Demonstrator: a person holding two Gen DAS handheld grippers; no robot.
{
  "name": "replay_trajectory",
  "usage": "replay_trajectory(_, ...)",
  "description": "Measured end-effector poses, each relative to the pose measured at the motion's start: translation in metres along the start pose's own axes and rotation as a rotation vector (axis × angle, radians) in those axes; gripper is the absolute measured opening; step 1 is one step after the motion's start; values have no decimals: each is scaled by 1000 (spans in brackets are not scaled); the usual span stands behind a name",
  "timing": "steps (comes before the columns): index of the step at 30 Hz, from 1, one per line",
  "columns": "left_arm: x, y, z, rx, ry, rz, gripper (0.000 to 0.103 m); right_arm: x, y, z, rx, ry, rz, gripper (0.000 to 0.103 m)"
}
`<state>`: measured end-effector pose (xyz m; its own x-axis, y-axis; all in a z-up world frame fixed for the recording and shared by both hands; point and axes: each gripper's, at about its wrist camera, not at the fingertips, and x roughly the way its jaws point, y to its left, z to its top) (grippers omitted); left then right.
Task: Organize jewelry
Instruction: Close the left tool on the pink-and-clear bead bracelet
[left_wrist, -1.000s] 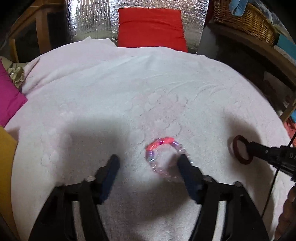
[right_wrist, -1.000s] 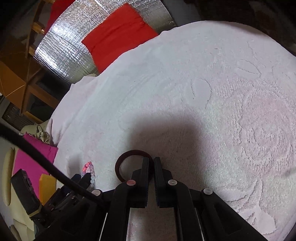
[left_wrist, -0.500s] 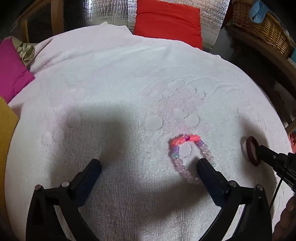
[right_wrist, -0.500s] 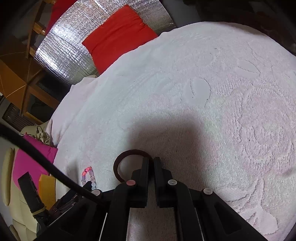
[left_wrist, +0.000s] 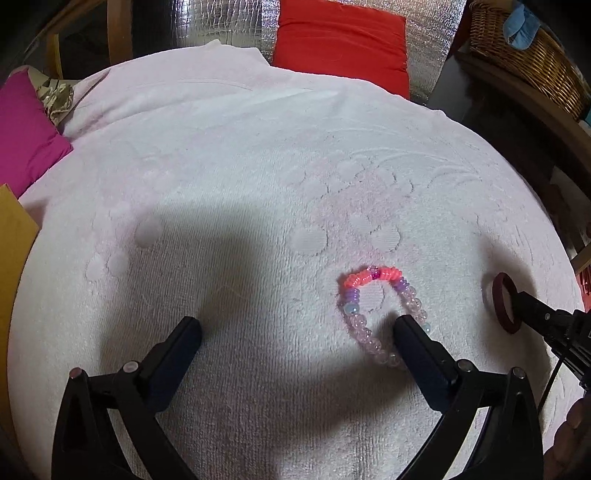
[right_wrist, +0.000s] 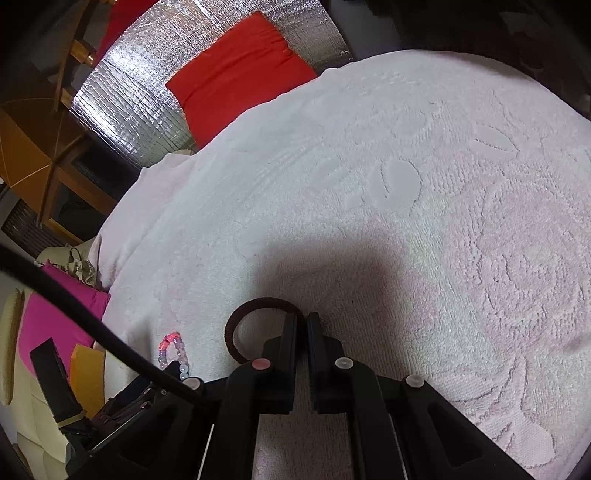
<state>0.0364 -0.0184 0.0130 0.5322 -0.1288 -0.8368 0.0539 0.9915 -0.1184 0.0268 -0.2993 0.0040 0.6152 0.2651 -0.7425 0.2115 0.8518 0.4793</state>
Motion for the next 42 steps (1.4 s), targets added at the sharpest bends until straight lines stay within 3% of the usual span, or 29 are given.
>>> replay_trajectory(9,2,0,4,-14,53,-17,103,2,4,2,-1,6,-27,8)
replay_trajectory(17,11,13,24,24,197,-101,103,3,9,1,-5,-1,-55,8)
replay_trajectory(21,11,19,23,51,172,-133,103,3,10,-1,-10,-4,-60,8)
replay_trajectory(36,8,8,8,78,127,-108,103,-2,10,-10,-46,-39,-58,8)
replay_trajectory(39,4,2,9,92,109,-103,96,-2,9,-6,-38,-21,-53,8)
replay_trajectory(42,-7,-7,11,138,67,-100,74,0,10,-1,-37,-1,-58,8)
